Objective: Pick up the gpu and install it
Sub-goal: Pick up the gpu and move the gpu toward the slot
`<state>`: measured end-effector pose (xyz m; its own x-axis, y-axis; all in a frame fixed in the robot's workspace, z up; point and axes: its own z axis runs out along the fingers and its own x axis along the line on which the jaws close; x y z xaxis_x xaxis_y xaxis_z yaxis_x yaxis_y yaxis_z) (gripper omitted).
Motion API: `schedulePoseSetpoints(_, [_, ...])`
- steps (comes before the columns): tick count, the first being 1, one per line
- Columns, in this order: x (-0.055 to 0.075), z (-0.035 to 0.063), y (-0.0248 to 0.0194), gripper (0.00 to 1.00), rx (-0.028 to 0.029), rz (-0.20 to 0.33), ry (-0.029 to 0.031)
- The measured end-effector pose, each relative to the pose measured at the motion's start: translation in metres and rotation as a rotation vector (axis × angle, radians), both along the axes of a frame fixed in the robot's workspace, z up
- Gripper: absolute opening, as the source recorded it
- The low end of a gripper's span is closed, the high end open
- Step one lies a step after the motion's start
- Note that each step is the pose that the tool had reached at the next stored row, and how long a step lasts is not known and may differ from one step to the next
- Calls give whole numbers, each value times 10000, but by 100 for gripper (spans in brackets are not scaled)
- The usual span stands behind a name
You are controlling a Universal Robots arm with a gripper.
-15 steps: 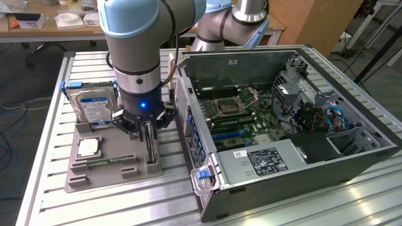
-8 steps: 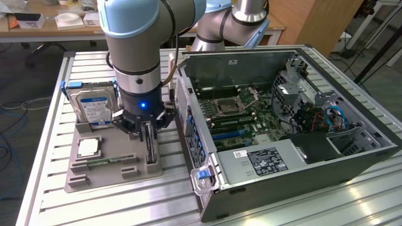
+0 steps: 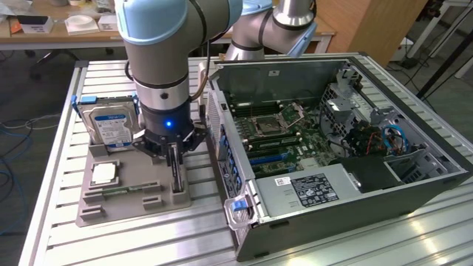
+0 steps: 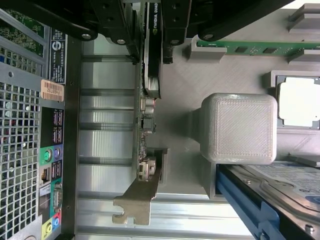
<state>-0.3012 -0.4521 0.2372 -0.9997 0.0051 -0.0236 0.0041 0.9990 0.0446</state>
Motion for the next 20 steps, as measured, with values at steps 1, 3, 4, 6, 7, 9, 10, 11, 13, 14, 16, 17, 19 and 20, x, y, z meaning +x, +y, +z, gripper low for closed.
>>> schedulePoseSetpoints(1, [6, 1, 0, 31, -2, 1, 2])
schedulePoseSetpoints(3, [13, 1, 0, 31, -3, -1, 2])
schedulePoseSetpoints(4, [12, 1, 0, 31, -3, -2, 3])
schedulePoseSetpoints(6, [12, 1, 0, 31, -3, -3, 2])
schedulePoseSetpoints(7, [13, 2, 0, 31, -3, -2, 3])
schedulePoseSetpoints(9, [13, 2, 0, 29, -4, -2, 4])
schedulePoseSetpoints(10, [13, 2, 0, 29, -4, -2, 4])
schedulePoseSetpoints(11, [13, 2, 0, 26, -4, -2, 4])
schedulePoseSetpoints(13, [13, 2, 0, 26, -4, -2, 3])
schedulePoseSetpoints(14, [13, 2, 0, 26, -3, -2, 3])
schedulePoseSetpoints(16, [13, 2, 0, 26, -4, -1, 4])
schedulePoseSetpoints(17, [13, 2, 0, 26, -3, -1, 3])
schedulePoseSetpoints(19, [13, 2, 0, 26, -3, -2, 3])
schedulePoseSetpoints(20, [13, 2, 0, 26, -4, -1, 3])
